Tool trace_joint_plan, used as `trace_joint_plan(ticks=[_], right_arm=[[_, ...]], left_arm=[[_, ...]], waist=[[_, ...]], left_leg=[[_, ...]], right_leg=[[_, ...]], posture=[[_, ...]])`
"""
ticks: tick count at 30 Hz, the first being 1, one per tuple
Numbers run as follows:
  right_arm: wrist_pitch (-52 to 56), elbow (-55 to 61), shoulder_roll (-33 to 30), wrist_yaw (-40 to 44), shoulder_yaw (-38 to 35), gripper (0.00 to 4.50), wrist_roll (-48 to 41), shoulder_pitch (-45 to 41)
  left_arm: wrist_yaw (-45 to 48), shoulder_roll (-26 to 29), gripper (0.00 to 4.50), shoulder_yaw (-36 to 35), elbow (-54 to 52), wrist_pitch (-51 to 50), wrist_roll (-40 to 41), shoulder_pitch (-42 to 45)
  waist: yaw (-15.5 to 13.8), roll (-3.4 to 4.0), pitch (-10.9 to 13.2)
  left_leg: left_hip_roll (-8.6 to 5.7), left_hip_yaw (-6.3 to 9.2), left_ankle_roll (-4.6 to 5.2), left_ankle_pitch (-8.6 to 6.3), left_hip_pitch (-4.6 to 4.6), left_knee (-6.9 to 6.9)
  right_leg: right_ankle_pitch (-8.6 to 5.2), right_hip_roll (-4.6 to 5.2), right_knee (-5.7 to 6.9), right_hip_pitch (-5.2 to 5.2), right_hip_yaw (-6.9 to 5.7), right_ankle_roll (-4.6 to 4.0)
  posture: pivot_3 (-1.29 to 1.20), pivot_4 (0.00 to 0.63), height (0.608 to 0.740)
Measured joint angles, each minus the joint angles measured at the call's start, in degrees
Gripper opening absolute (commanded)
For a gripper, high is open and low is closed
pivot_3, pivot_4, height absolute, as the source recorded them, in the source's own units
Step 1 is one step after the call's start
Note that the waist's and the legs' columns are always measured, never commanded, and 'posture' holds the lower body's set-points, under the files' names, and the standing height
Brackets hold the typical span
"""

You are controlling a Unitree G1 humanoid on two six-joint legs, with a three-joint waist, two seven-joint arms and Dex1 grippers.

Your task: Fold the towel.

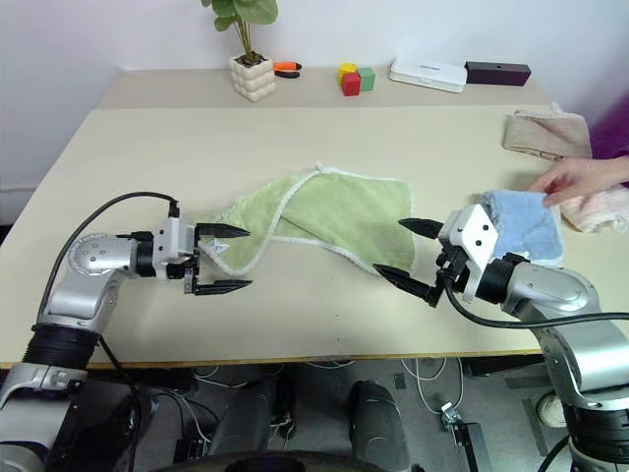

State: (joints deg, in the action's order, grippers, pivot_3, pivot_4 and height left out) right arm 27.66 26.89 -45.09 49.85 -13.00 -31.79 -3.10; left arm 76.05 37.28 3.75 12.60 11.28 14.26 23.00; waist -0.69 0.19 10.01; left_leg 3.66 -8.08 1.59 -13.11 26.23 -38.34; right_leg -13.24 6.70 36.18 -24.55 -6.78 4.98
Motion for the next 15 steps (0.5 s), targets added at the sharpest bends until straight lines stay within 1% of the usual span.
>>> trace_joint_plan(ticks=[2, 6, 10, 15], right_arm=[[0.1, -0.1, 0.0, 0.0, 0.1, 4.44, 0.0, -0.8], [0.0, -0.3, 0.5, -0.7, 1.4, 4.44, 0.2, -2.9], [-0.7, -1.5, 2.6, -1.6, 3.2, 4.44, 0.9, -4.1], [-2.5, -2.9, 6.2, -2.8, 6.3, 4.44, 2.3, -7.2]], left_arm=[[0.1, 0.3, 4.50, 0.2, 1.0, 1.9, -1.3, 0.0], [1.5, 2.8, 4.50, 0.6, 2.5, 4.7, -2.6, 1.4], [2.6, 4.1, 4.50, 0.6, 3.2, 6.5, -2.6, 3.8], [3.2, 5.1, 4.50, 1.2, 4.0, 8.9, -3.3, 4.1]], waist=[[0.0, 0.00, 0.0], [-0.1, 0.00, 0.0], [0.0, 0.00, 0.0], [0.1, 0.00, 0.0]], left_leg=[[0.00, 0.00, 0.00, 0.00, 0.00, 0.00], [0.02, 0.01, 0.00, 0.00, 0.01, 0.00], [0.00, 0.01, 0.01, 0.00, 0.01, 0.00], [0.01, -0.01, 0.01, 0.00, 0.01, 0.00]], right_leg=[[0.00, 0.00, 0.00, -0.01, 0.00, 0.00], [0.00, 0.00, 0.00, -0.01, -0.01, -0.01], [0.00, 0.02, 0.00, 0.00, 0.00, 0.00], [0.00, -0.02, 0.01, -0.03, 0.00, 0.00]], posture=[[0.00, 0.150, 0.740], [0.00, 0.150, 0.740], [0.00, 0.150, 0.740], [0.00, 0.150, 0.740]])
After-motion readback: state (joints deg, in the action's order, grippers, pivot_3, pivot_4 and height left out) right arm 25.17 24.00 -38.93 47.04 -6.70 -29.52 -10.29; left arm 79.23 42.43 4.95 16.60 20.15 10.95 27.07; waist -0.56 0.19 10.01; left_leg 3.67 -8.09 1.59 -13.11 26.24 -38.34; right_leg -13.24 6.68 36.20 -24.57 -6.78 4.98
